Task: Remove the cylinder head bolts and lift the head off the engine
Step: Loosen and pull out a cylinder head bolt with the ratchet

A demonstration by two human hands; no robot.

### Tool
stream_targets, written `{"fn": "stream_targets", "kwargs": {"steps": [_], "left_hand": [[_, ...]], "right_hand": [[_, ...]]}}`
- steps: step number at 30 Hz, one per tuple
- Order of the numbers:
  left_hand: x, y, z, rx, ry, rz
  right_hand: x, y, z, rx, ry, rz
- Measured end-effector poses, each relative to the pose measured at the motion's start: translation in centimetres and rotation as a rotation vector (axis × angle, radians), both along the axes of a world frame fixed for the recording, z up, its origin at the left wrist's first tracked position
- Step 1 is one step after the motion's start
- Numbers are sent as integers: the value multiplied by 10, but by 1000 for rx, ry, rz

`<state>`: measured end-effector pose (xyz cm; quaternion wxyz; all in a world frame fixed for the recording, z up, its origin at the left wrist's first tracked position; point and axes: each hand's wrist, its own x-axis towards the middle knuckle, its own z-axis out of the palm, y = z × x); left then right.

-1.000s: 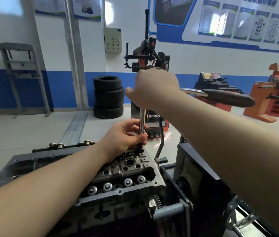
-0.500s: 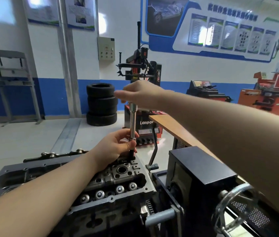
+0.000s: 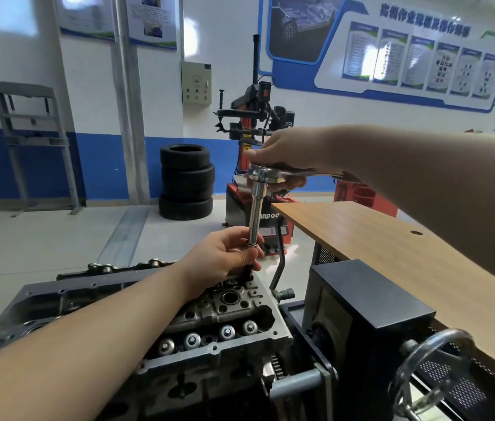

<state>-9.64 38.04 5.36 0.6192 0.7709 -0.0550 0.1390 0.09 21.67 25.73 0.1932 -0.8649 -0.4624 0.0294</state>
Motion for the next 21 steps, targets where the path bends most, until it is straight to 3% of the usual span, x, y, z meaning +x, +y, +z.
{"fn": "stream_targets", "kwargs": {"steps": [4, 7, 10, 17, 21], "left_hand": [[0, 2, 0, 0, 15, 5], [-1, 4, 0, -19, 6, 16], [-4, 4, 3, -12, 3, 24], [-5, -2, 5, -52, 13, 25], [-3, -1, 2, -41, -7, 26]], "right_hand": [[7, -6, 5, 67, 124, 45], [26, -7, 28, 434, 436, 58], [46, -8, 47, 592, 503, -6], [90, -52, -50, 105, 403, -262], [104, -81, -118, 1, 249, -328]]}}
